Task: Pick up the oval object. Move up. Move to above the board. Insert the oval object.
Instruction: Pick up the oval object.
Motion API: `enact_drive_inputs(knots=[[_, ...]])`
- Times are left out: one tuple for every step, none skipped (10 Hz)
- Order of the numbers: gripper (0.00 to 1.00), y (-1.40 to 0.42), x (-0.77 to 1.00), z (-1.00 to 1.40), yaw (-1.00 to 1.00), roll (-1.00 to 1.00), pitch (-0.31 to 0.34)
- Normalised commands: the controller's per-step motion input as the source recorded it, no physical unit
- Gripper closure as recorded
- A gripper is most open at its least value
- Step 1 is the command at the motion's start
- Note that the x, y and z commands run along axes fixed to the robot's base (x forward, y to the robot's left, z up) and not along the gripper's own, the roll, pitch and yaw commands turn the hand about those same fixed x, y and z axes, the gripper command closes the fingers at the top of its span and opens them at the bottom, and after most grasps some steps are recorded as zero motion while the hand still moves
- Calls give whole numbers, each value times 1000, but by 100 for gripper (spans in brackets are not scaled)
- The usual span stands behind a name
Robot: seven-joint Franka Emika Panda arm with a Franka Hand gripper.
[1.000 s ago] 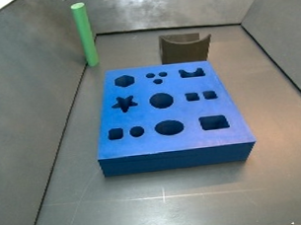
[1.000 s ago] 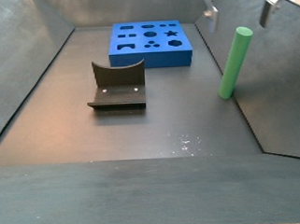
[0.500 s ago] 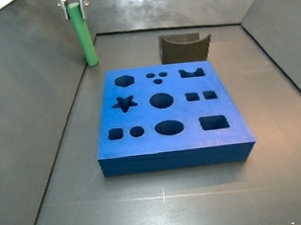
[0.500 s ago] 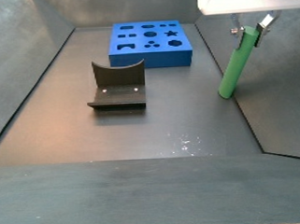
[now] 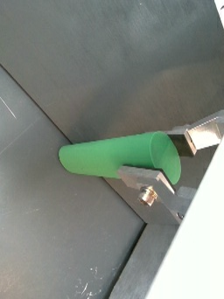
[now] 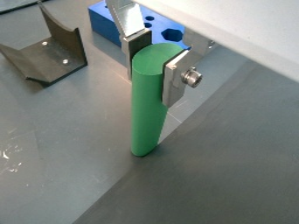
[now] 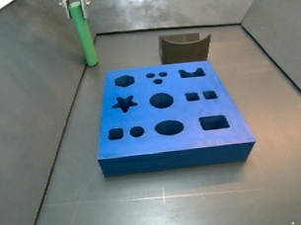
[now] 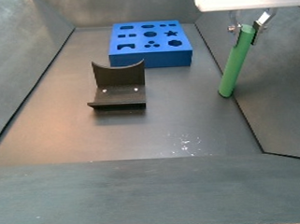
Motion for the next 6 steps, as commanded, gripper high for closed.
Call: enact_drive_inputs(knots=[[100, 0, 0, 0, 0, 0, 0], [100, 0, 0, 0, 0, 0, 0], [100, 0, 0, 0, 0, 0, 0], [100, 0, 0, 0, 0, 0, 0], [100, 0, 0, 0, 0, 0, 0], [100, 0, 0, 0, 0, 0, 0]])
